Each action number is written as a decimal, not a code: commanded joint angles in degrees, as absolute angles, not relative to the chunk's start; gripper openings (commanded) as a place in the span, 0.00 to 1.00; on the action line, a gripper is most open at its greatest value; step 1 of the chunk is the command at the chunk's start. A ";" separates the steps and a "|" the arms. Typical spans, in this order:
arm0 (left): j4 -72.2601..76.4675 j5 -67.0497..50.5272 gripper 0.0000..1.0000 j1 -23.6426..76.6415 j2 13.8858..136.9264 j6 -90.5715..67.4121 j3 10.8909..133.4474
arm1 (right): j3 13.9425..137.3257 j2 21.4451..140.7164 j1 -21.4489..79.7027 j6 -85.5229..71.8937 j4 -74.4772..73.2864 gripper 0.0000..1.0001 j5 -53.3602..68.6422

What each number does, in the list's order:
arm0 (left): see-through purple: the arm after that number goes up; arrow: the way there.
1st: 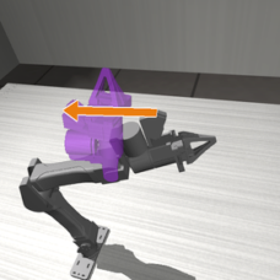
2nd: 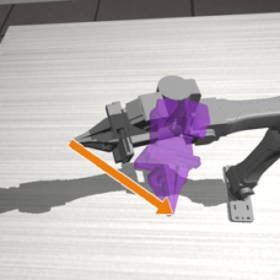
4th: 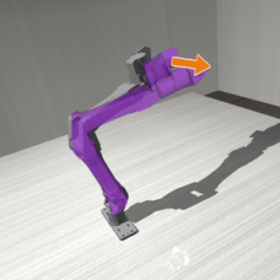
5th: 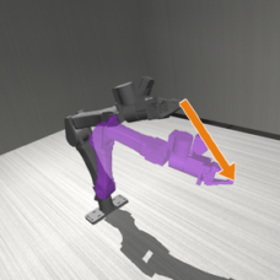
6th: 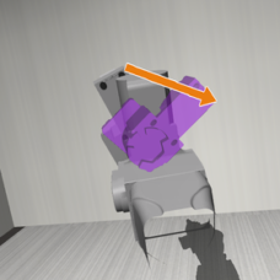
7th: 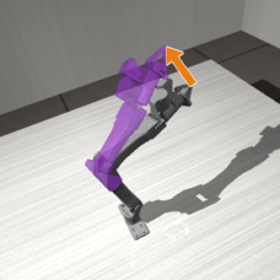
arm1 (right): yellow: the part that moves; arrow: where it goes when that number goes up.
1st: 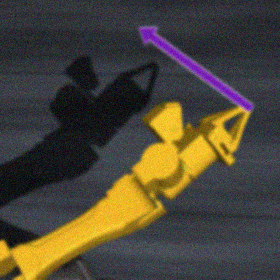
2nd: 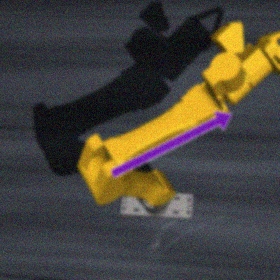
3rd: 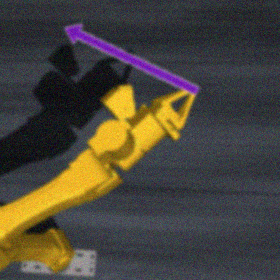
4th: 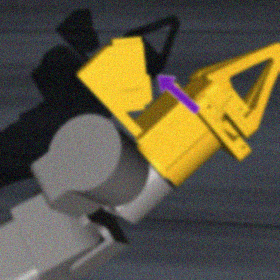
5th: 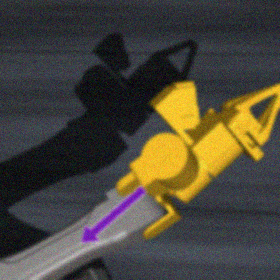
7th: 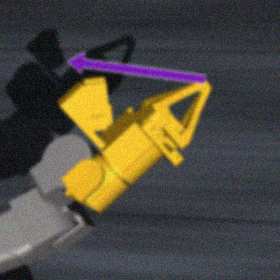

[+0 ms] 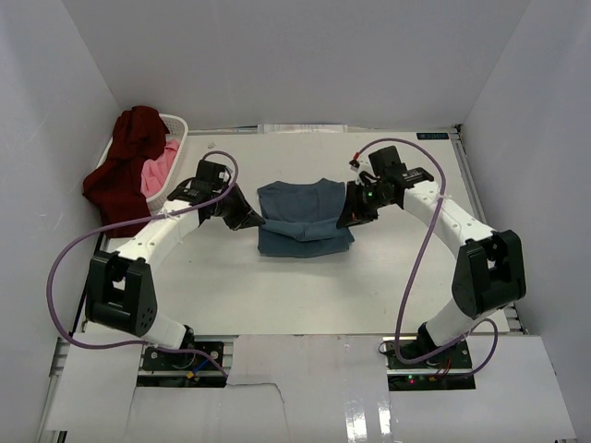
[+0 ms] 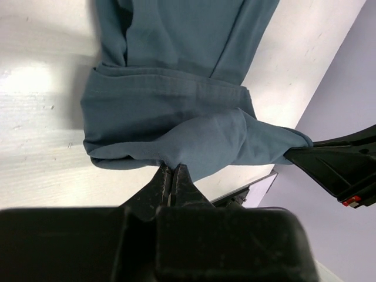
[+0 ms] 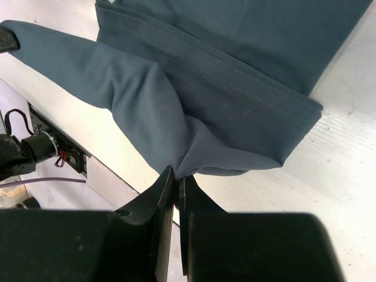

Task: Fold and stack the t-shirts
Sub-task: Fold the long partially folded tshirt into a neat square

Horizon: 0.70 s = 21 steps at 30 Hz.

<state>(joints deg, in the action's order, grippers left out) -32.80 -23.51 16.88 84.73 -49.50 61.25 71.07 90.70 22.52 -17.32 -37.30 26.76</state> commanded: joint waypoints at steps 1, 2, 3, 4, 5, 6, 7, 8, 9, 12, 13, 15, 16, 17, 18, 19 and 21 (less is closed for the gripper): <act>-31.47 -23.03 0.00 15.82 85.24 -48.08 65.64 | 76.01 92.45 21.45 -15.65 -37.79 0.09 27.25; -31.46 -23.11 0.00 15.65 85.86 -47.90 66.35 | 76.72 92.98 20.92 -15.56 -37.97 0.09 27.42; -31.55 -23.29 0.00 15.21 86.48 -47.73 67.05 | 77.51 93.51 20.66 -15.47 -38.14 0.09 27.42; -31.38 -23.47 0.00 15.03 87.09 -47.81 68.71 | 78.22 94.39 20.48 -15.29 -38.23 0.09 27.51; -31.38 -23.55 0.00 14.86 88.32 -47.73 69.60 | 79.88 95.00 20.13 -15.21 -38.67 0.09 27.68; -31.38 -23.55 0.00 14.59 88.94 -47.72 70.48 | 80.68 95.88 19.60 -15.21 -38.85 0.09 27.77; -31.38 -23.55 0.00 14.33 89.55 -47.72 72.14 | 81.38 96.41 19.43 -15.29 -38.85 0.09 27.77; -31.38 -23.47 0.00 14.15 90.69 -47.64 72.94 | 82.95 96.85 18.90 -15.29 -39.11 0.09 28.03; -31.38 -23.55 0.00 13.72 91.31 -47.64 73.82 | 83.66 97.38 18.64 -15.47 -39.11 0.09 28.04; -31.20 -23.99 0.00 12.84 93.50 -47.64 76.90 | 86.65 99.75 17.76 -16.08 -39.20 0.09 28.47; -31.20 -23.99 0.00 12.66 94.04 -47.64 77.77 | 87.36 100.28 17.49 -16.26 -39.20 0.09 28.65; -31.20 -24.08 0.00 11.87 95.79 -47.55 80.24 | 90.17 102.29 16.70 -16.61 -39.72 0.09 28.91; -31.20 -24.17 0.00 11.69 96.41 -47.55 81.03 | 91.05 102.91 16.44 -16.70 -39.73 0.09 29.09; -31.11 -24.17 0.00 11.43 97.03 -47.46 81.82 | 91.84 103.53 15.91 -17.13 -39.73 0.09 28.83; -31.11 -24.34 0.00 10.99 97.73 -47.37 83.57 | 93.67 105.10 15.73 -17.23 -39.99 0.10 28.92; -31.11 -24.87 0.00 10.90 99.21 -47.29 84.54 | 94.65 105.81 15.56 -17.31 -39.99 0.10 29.35; -31.03 -24.96 0.00 10.55 100.98 -47.37 87.26 | 97.80 108.61 15.03 -17.75 -40.25 0.11 29.44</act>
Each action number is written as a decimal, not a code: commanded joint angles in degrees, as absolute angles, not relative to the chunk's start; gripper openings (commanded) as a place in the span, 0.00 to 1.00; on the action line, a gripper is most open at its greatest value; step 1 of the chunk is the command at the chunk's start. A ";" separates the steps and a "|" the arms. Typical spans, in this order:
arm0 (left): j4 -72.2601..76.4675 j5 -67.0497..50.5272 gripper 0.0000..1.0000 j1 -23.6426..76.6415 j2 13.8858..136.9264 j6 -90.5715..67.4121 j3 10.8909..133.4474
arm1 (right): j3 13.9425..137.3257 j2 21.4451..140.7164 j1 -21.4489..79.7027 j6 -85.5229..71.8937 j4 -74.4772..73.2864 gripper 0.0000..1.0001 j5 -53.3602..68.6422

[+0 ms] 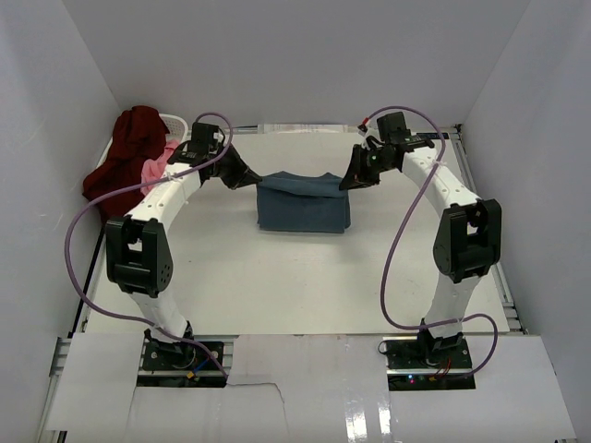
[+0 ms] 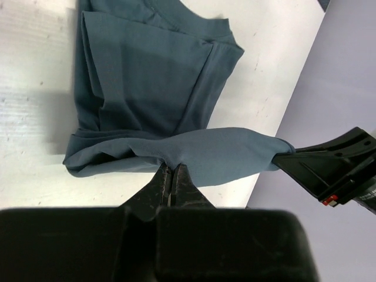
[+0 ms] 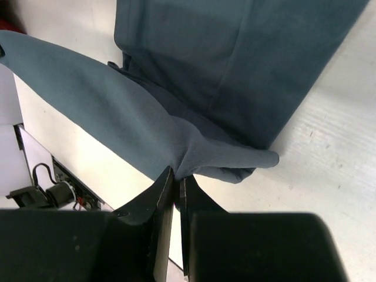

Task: Fold and stack the t-shirts
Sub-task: Fold the long partially folded tshirt into a neat square

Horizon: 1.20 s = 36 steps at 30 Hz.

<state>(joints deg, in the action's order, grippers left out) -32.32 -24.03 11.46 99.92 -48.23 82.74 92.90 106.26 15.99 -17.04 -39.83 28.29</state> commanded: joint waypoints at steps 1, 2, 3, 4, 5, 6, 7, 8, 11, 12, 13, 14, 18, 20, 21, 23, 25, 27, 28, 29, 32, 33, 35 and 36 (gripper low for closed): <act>-30.85 -25.48 0.00 10.46 102.90 -47.29 88.15 | 98.69 109.50 14.68 -17.75 -40.25 0.12 29.79; -30.59 -26.10 0.00 10.37 104.05 -47.29 88.94 | 99.75 110.56 14.50 -18.01 -40.25 0.13 29.88; -30.06 -26.54 0.00 10.37 105.28 -47.20 90.60 | 101.58 112.57 14.33 -18.19 -39.99 0.15 29.97; -29.71 -27.67 0.00 10.28 107.90 -47.20 91.40 | 102.56 113.63 13.98 -18.19 -39.90 0.15 30.23; -29.36 -28.21 0.00 10.28 109.23 -47.20 91.93 | 103.70 114.77 13.80 -18.45 -39.99 0.15 30.41; -28.49 -28.73 0.00 10.28 110.64 -47.37 92.98 | 104.75 116.96 13.71 -18.72 -39.90 0.15 30.58; -27.95 -29.52 0.00 10.28 111.96 -47.63 93.34 | 106.68 117.94 13.54 -18.81 -39.82 0.15 30.76; -27.43 -30.40 0.00 10.28 114.41 -47.98 93.77 | 107.57 119.08 13.36 -18.98 -39.81 0.15 30.67; -25.84 -30.76 0.00 10.20 118.37 -48.51 95.62 | 109.60 121.90 12.75 -20.04 -38.94 0.15 30.15; -25.06 -30.59 0.00 10.20 119.17 -48.86 96.06 | 109.69 122.77 12.48 -20.39 -38.50 0.15 30.15; -24.70 -30.41 0.00 10.28 119.96 -49.04 97.20 | 109.69 123.04 12.05 -21.09 -37.80 0.15 30.06; -24.26 -30.24 0.01 10.28 121.54 -49.13 97.82 | 109.43 123.57 11.69 -21.44 -37.01 0.14 29.88; -23.55 -31.81 0.01 10.20 125.84 -49.66 102.91 | 108.46 124.28 11.08 -22.41 -35.25 0.14 29.53; -23.55 -32.08 0.02 10.20 127.17 -49.74 106.06 | 107.59 124.37 10.72 -22.76 -34.98 0.13 29.18; -23.73 -32.08 0.02 10.20 127.96 -49.83 107.04 | 106.97 124.10 10.64 -22.85 -34.20 0.13 29.27; -24.08 -31.56 0.02 10.11 128.41 -49.66 109.67 | 105.48 123.49 10.55 -23.20 -33.05 0.13 28.92; -24.17 -31.55 0.03 10.11 128.93 -49.57 111.00 | 103.72 122.61 10.46 -23.73 -31.73 0.13 28.39; -24.17 -31.81 0.03 10.11 129.29 -49.57 112.85 | 102.92 122.17 10.37 -23.99 -31.38 0.12 27.78; -24.08 -32.60 0.03 10.11 129.81 -49.66 113.46 | 102.57 121.99 10.37 -24.17 -31.03 0.11 27.51; -24.00 -33.13 0.04 10.11 130.16 -49.75 114.16 | 102.13 121.47 10.37 -24.26 -30.85 0.11 27.34; -23.20 -35.50 0.05 10.11 131.74 -50.10 116.54 | 98.01 119.11 10.37 -25.57 -27.52 0.10 27.16; -22.68 -36.12 0.06 10.11 132.10 -50.27 117.15 | 97.04 118.48 10.37 -25.75 -26.99 0.09 26.81; -21.89 -38.48 0.06 10.11 133.32 -51.15 118.30 | 94.40 116.64 10.37 -26.45 -25.06 0.08 26.19; -21.36 -39.11 0.06 10.11 133.68 -51.33 118.65 | 93.87 116.20 10.37 -26.63 -24.96 0.08 25.84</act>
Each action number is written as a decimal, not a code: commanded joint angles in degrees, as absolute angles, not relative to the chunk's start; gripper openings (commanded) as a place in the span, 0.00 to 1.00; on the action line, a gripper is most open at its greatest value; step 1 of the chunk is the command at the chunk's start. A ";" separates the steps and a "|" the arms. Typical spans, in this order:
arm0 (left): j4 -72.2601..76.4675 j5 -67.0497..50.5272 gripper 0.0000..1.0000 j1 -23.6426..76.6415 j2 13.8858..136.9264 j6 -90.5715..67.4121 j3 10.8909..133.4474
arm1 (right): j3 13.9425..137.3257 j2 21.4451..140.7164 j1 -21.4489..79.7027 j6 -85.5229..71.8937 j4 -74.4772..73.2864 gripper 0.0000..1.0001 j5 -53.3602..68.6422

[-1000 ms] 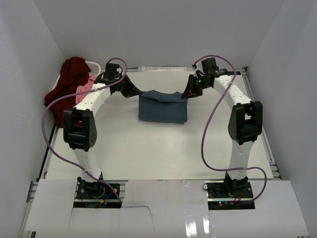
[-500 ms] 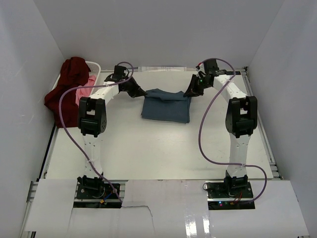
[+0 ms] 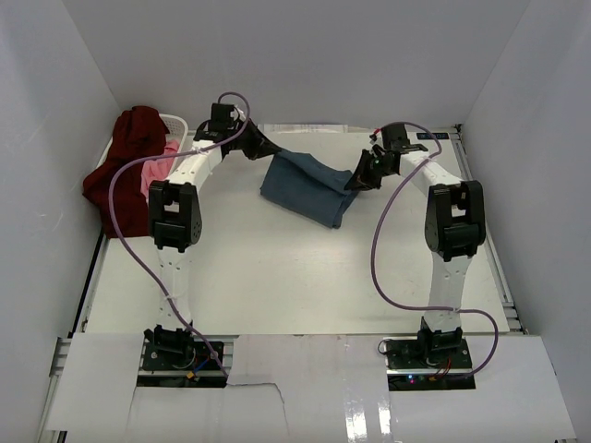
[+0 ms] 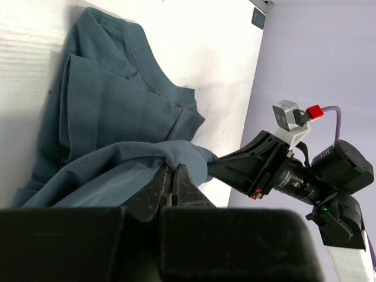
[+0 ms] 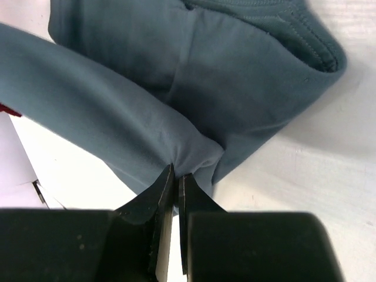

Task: Fold and stack the t-shirts
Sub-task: Fold the long partially folded tshirt into a neat square

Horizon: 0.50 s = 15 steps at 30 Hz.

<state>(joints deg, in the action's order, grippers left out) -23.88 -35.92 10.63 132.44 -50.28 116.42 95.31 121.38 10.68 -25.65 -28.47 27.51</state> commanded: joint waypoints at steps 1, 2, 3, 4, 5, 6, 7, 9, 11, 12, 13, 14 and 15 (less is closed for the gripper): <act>-20.75 -39.63 0.06 10.28 134.12 -51.50 119.09 | 93.26 115.93 10.37 -26.63 -24.96 0.08 25.32; -20.57 -40.07 0.06 10.37 134.38 -51.68 119.35 | 92.90 115.32 10.37 -26.63 -24.53 0.08 25.23; -20.22 -40.69 0.06 10.46 134.91 -51.85 119.62 | 92.55 115.05 10.37 -26.63 -24.43 0.08 25.05; -20.04 -40.78 0.06 10.63 135.26 -51.94 120.14 | 92.46 114.87 10.37 -26.72 -24.43 0.08 24.96; -20.04 -40.96 0.06 10.72 135.52 -52.03 120.41 | 92.29 114.70 10.37 -26.63 -24.43 0.08 24.87; -19.87 -41.13 0.07 10.81 135.79 -52.21 120.50 | 92.29 114.70 10.37 -26.63 -24.43 0.08 24.70; -19.78 -41.13 0.07 10.90 135.88 -52.21 120.76 | 92.55 114.70 10.37 -26.63 -24.43 0.08 24.70; -19.78 -40.96 0.07 10.99 135.97 -52.21 120.85 | 92.90 114.87 10.37 -26.63 -24.52 0.08 24.52; -19.51 -41.04 0.07 11.07 136.14 -52.21 121.29 | 93.25 114.96 10.37 -26.89 -24.61 0.08 24.00; -19.34 -41.48 0.07 11.07 136.58 -52.21 121.46 | 93.34 114.96 10.37 -26.81 -24.52 0.08 23.39; -19.34 -41.83 0.07 11.16 136.93 -52.29 121.73 | 93.51 115.31 10.37 -26.98 -24.61 0.08 23.03; -19.07 -42.18 0.07 11.25 137.19 -52.38 122.42 | 93.95 115.57 10.37 -27.07 -24.61 0.08 22.68; -18.99 -42.80 0.07 11.25 137.63 -52.38 122.78 | 94.22 115.92 10.37 -27.07 -24.87 0.08 21.89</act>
